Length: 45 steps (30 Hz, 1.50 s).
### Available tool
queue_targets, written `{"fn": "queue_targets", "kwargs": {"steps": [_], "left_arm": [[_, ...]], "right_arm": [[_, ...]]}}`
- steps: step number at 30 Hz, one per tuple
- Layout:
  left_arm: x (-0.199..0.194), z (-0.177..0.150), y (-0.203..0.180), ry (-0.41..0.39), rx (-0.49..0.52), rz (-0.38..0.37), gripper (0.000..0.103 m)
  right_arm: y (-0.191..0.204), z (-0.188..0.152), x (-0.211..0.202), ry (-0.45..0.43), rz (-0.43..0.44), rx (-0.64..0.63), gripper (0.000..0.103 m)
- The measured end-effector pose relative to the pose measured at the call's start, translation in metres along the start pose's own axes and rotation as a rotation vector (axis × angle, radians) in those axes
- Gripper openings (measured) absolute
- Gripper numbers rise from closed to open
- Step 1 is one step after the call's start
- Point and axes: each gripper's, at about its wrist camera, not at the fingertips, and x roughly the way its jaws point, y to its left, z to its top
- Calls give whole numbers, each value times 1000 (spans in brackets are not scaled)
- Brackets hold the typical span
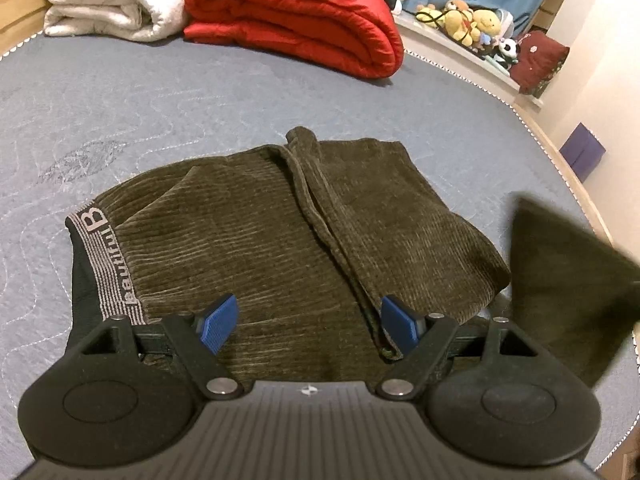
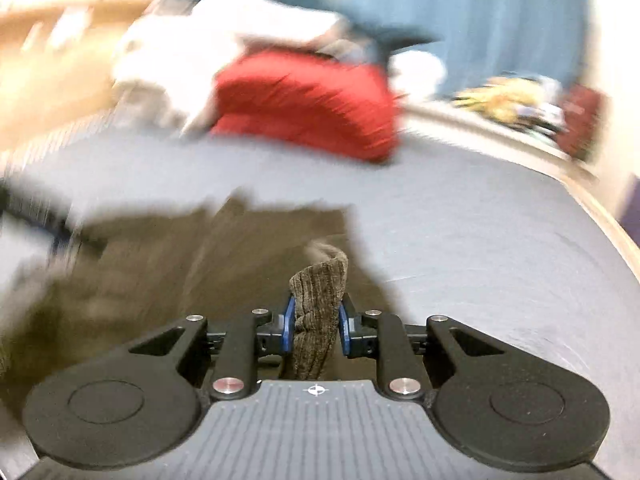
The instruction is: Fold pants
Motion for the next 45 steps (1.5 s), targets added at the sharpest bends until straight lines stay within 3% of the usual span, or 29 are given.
{"fn": "queue_targets", "kwargs": {"steps": [4, 7, 10, 11, 13, 18, 21, 24, 27, 29, 32, 34, 35, 38, 39, 43, 45], "left_arm": [[5, -7, 0, 17, 34, 10, 83], [10, -11, 1, 30, 54, 16, 83], [13, -15, 1, 37, 71, 22, 83], [15, -15, 0, 39, 73, 24, 83], [16, -16, -1, 42, 72, 26, 83], [16, -14, -6, 38, 70, 17, 83], [17, -14, -8, 39, 76, 16, 83], [20, -14, -9, 49, 75, 15, 83], [21, -14, -9, 54, 74, 11, 83], [22, -12, -9, 55, 72, 6, 83], [24, -10, -10, 50, 71, 13, 83], [26, -10, -10, 51, 65, 21, 83], [27, -10, -9, 55, 59, 23, 83], [29, -9, -7, 65, 50, 23, 83], [30, -10, -7, 65, 52, 23, 83], [32, -10, -6, 69, 60, 28, 83], [35, -9, -5, 70, 65, 36, 83]], "right_arm": [[-130, -24, -73, -137, -169, 334, 23], [-220, -71, -114, -163, -397, 607, 22], [-284, -130, -129, -23, -692, 859, 23], [-299, -148, -130, 41, -757, 921, 23], [-324, -181, -129, 114, -794, 1023, 23], [-340, -201, -132, 136, -855, 1090, 22], [-333, -187, -126, 151, -907, 1069, 24], [-319, -167, -134, 86, -992, 1004, 35], [-307, -140, -130, -1, -1104, 869, 36], [-304, -128, -121, -58, -1073, 823, 36], [-311, -119, -83, -49, -810, 819, 40], [-315, -122, -46, 21, -634, 851, 41], [-315, -123, -29, 58, -596, 858, 41], [-314, -124, 10, 139, -575, 806, 44], [-316, -125, 21, 165, -589, 800, 49], [-330, -133, 49, 263, -709, 840, 52], [-327, -127, 61, 288, -765, 770, 49]]}}
